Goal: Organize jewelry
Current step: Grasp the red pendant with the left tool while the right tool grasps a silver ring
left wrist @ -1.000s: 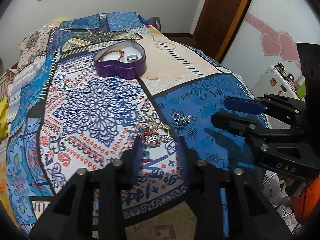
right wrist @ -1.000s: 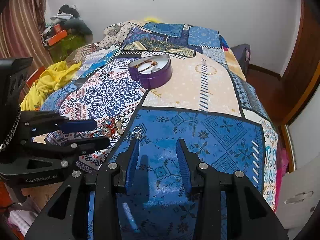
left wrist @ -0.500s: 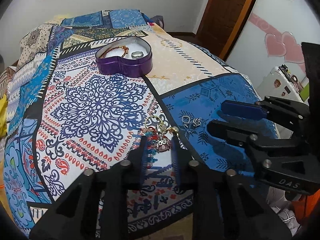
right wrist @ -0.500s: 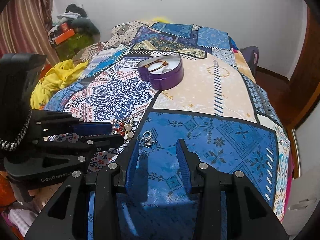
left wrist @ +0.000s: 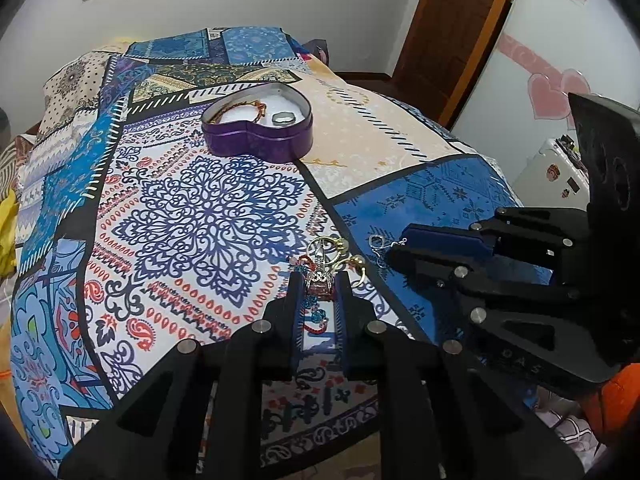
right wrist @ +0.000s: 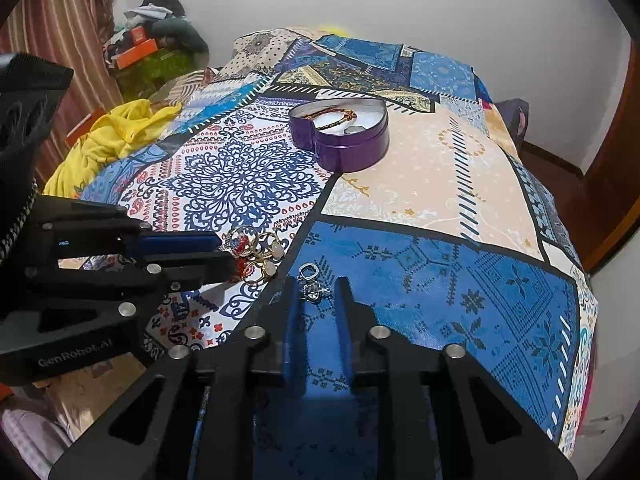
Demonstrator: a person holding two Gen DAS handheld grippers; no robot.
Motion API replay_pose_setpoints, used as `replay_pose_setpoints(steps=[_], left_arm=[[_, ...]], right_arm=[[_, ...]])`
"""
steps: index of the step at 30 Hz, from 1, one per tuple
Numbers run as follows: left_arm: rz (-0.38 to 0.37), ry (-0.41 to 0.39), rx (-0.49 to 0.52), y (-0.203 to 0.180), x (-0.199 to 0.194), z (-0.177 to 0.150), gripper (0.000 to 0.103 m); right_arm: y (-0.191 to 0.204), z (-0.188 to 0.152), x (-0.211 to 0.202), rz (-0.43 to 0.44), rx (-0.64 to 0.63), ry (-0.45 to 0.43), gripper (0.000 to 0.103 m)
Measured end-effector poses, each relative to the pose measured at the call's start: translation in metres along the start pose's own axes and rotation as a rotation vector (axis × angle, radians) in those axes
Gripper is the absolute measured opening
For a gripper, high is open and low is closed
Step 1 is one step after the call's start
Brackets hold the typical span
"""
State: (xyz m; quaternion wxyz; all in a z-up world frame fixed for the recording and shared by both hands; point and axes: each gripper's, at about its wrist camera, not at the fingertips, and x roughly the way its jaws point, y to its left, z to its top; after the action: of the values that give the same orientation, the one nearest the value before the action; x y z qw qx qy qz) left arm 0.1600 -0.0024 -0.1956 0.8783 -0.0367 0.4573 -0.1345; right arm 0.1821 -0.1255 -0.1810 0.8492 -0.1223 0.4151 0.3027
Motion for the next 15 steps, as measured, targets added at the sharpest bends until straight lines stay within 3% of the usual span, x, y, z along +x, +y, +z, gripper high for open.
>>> replay_pose_setpoints(steps=[15], left_arm=[[0.016,-0.077,-0.015,0.004,-0.03,0.01,0.014]], right_arm=[[-0.002,0.007,-0.019,-0.008,0.017,-0.065,0.013]])
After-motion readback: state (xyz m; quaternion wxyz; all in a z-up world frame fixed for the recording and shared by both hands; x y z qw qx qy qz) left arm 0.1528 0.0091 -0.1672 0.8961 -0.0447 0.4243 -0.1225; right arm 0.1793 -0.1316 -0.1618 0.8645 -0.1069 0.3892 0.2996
